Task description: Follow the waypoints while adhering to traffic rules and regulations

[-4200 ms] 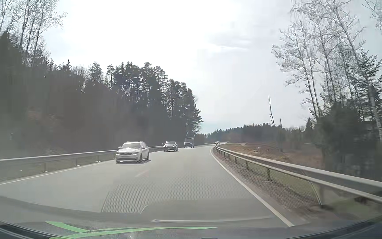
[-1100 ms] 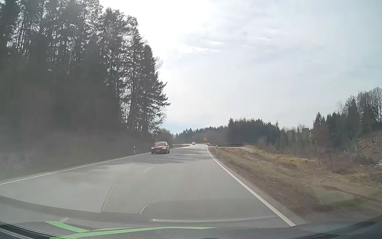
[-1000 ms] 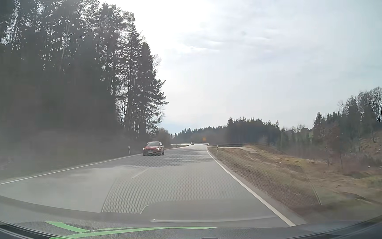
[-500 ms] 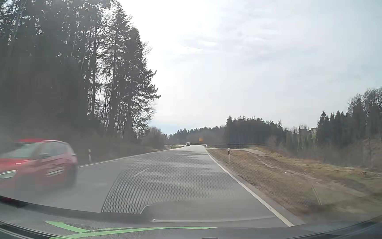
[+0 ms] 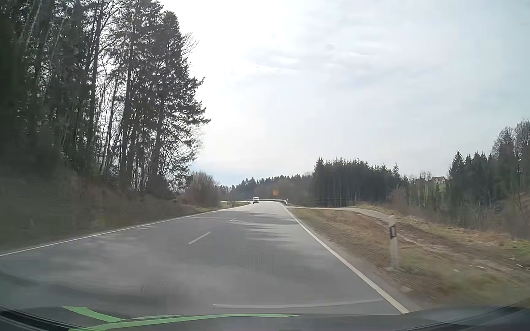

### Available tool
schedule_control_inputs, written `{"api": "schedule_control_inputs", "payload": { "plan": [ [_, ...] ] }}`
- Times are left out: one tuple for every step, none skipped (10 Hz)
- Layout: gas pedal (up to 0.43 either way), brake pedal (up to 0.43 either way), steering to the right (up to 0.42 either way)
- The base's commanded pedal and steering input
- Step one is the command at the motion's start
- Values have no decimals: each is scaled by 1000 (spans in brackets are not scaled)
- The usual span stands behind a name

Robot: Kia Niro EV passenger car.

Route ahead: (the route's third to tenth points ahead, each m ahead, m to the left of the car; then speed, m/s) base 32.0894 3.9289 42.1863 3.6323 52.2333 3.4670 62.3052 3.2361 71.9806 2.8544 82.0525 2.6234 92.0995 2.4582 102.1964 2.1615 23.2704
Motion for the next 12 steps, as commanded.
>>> {"api": "schedule_control_inputs", "payload": {
  "plan": [
    [339,0,6],
    [339,0,6],
    [339,0,6],
    [339,0,6],
    [339,0,6],
    [339,0,6],
    [339,0,6],
    [339,0,5],
    [339,0,5],
    [339,0,5],
    [339,0,5],
    [339,0,5]
  ]
}}
